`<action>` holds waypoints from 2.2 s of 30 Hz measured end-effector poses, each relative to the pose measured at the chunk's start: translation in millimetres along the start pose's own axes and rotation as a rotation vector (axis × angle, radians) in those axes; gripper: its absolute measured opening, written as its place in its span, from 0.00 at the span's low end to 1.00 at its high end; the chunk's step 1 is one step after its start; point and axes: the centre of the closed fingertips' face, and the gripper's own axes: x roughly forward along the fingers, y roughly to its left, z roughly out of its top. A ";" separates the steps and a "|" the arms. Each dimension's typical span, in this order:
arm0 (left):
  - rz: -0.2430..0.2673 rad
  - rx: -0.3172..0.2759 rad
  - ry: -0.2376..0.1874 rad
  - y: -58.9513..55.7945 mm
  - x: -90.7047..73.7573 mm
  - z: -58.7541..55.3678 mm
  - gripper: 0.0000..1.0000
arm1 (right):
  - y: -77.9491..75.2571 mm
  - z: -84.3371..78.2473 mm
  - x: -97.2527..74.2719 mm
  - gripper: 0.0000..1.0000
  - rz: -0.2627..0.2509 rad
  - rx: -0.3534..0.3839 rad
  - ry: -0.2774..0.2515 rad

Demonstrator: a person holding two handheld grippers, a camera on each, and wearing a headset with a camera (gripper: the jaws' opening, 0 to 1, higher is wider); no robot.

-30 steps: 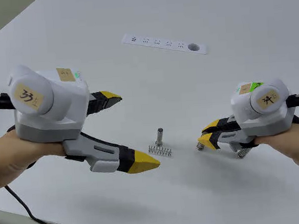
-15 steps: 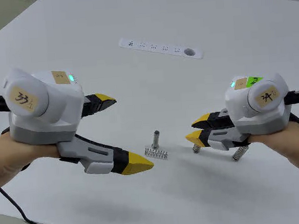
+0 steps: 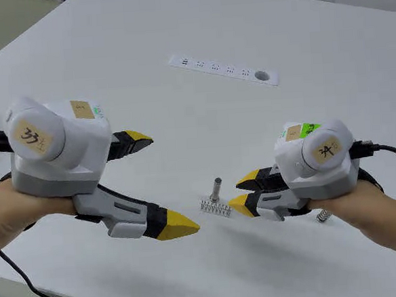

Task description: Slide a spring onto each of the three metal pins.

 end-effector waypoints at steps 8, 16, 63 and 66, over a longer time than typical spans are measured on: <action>0.015 -0.019 0.004 7.4 -4.7 -7.8 0.96 | 3.1 -12.4 25.7 0.20 0.013 -0.062 0.069; 0.026 -0.043 -0.003 12.3 -5.5 -13.0 0.96 | -1.1 -22.9 36.5 0.20 0.007 -0.107 0.120; -0.055 0.101 0.013 -33.0 21.2 9.8 0.79 | 20.5 5.3 -49.9 0.11 0.019 -0.200 0.055; -0.048 0.121 -0.010 -35.9 24.7 16.4 0.69 | 23.7 16.6 -63.6 0.11 0.009 -0.207 0.027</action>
